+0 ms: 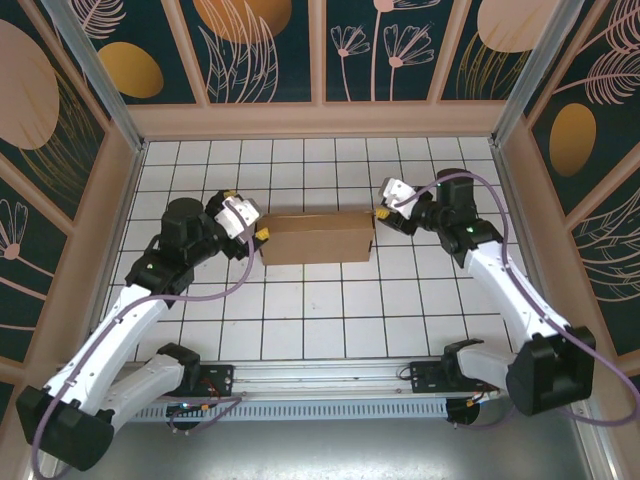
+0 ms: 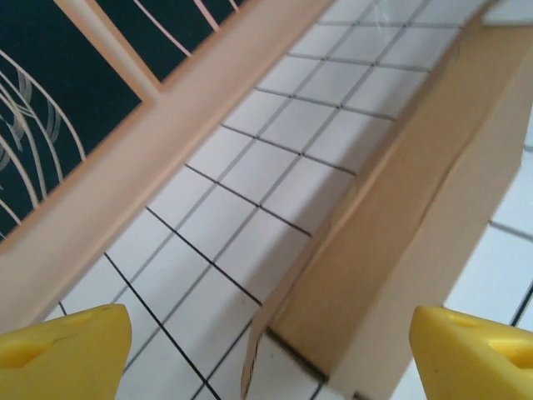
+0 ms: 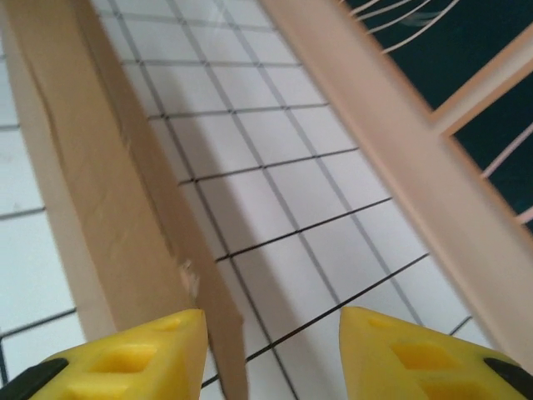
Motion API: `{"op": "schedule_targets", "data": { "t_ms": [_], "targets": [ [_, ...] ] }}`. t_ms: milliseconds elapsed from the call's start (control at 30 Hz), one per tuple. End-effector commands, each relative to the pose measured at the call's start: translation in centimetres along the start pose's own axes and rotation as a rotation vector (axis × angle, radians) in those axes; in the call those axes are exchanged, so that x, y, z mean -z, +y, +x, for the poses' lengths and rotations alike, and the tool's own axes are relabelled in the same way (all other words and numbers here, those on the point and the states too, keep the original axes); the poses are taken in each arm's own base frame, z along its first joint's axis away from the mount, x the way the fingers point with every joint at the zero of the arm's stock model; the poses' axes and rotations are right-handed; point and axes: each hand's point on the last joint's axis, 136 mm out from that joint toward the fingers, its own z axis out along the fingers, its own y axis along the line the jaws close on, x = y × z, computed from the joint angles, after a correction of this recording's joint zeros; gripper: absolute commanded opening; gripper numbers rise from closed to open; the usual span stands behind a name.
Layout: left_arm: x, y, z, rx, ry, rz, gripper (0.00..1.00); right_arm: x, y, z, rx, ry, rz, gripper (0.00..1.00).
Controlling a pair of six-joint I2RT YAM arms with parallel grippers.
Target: Fold the paper box
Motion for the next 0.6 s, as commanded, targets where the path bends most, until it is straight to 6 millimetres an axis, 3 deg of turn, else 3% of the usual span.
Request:
{"op": "schedule_targets", "data": {
  "t_ms": [0, 67, 267, 400, 567],
  "targets": [
    [0.1, -0.7, 1.3, -0.073, -0.016, 0.096, 0.87, 0.2, 0.4, -0.8, 0.116, -0.021, -0.054, 0.46],
    [-0.4, -0.7, 2.9, -0.072, 0.019, 0.092, 0.87, 0.0, 0.3, -0.2, 0.126, -0.008, -0.055, 0.46],
    [-1.1, -0.1, 4.7, -0.04, 0.023, 0.077, 0.86, -0.5, 0.8, 0.8, 0.138, -0.002, -0.048, 0.44],
    [-1.5, 0.5, 4.7, -0.023, 0.016, 0.065, 0.83, -0.6, 0.7, 1.2, 0.137, 0.002, -0.026, 0.43],
    [-2.2, 0.5, 4.5, -0.005, 0.012, 0.09, 0.74, -0.8, 0.4, 1.6, 0.133, 0.014, -0.007, 0.31]
  ]
}}
